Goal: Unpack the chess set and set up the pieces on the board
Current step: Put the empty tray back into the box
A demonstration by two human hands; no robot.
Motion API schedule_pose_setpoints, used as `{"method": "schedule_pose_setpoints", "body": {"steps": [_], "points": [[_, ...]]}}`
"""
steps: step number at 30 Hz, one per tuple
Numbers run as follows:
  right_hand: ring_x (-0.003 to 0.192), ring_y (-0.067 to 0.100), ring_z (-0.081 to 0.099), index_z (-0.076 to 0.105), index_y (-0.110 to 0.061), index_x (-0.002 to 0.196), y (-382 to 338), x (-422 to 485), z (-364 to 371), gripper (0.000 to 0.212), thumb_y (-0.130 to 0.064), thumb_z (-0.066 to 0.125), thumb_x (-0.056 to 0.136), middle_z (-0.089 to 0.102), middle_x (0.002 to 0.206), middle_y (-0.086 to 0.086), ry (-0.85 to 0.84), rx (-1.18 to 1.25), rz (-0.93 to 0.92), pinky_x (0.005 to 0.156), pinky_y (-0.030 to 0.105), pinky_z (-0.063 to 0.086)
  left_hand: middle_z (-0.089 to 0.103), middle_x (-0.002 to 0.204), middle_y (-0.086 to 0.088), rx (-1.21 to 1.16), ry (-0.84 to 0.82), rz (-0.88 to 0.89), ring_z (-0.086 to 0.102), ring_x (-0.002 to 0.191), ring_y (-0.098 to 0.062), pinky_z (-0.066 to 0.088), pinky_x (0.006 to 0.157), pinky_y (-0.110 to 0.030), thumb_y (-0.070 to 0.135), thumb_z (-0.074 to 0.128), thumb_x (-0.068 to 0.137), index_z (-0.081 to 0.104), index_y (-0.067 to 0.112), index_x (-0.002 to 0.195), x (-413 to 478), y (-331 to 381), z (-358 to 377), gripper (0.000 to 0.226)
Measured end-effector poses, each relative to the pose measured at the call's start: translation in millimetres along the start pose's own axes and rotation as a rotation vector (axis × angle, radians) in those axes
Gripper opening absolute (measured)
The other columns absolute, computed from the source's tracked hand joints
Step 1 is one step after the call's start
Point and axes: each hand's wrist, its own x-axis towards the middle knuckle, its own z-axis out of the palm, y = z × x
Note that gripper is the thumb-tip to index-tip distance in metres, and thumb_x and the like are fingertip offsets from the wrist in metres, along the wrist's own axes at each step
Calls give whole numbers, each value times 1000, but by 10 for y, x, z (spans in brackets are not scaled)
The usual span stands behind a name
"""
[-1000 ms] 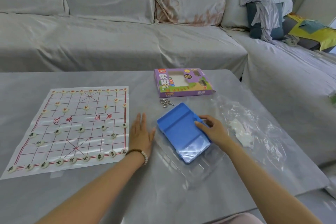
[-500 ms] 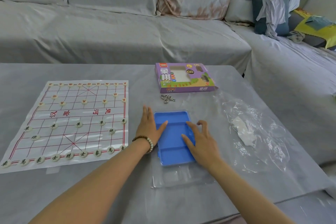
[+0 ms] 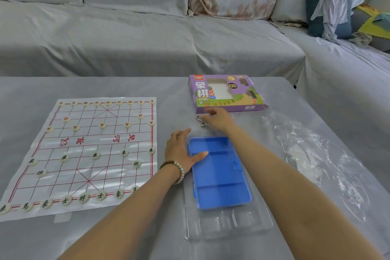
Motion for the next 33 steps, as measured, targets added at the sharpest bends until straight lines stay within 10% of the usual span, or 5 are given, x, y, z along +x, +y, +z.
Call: {"method": "schedule_pose_setpoints", "body": {"steps": [7, 19, 33], "points": [[92, 19, 61, 68, -16, 93, 12, 148, 213, 16, -26, 71, 80, 66, 100, 2, 57, -223, -152, 81, 33, 51, 34, 136, 2, -71, 51, 10, 36, 124, -17, 34, 100, -30, 52, 75, 66, 35, 33, 136, 6, -64, 55, 83], [56, -1, 57, 73, -10, 85, 69, -714, -424, 14, -21, 65, 87, 67, 69, -1, 249, 297, -166, 59, 12, 47, 22, 151, -2, -19, 20, 6, 21, 138, -21, 24, 112, -36, 52, 64, 77, 21, 21, 145, -107, 29, -5, 86], [57, 3, 61, 74, -11, 78, 662, -2445, -633, 8, -18, 71, 82, 69, 64, -3, -161, 127, -4, 53, 12, 43, 16, 154, -4, 134, 46, 140, 9, 143, -21, 11, 117, -36, 45, 49, 90, 23, 13, 145, -713, 109, 130, 68]]}}
